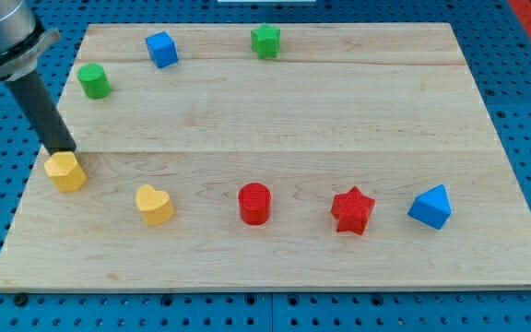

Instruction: Locate the yellow hexagon horizontally at the left side of the yellow heart

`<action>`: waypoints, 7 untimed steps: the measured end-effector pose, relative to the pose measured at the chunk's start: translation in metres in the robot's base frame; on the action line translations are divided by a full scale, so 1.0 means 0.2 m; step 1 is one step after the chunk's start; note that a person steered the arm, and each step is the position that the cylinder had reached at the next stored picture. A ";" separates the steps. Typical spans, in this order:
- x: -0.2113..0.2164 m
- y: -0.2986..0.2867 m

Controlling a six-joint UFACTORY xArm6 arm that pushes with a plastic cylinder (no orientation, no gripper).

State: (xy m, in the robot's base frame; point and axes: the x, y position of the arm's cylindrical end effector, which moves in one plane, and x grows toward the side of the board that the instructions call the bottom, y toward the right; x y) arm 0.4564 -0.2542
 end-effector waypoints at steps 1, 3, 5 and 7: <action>0.11 0.00; 0.04 0.22; 0.20 0.00; 0.36 -0.25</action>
State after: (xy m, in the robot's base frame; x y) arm 0.5279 -0.3042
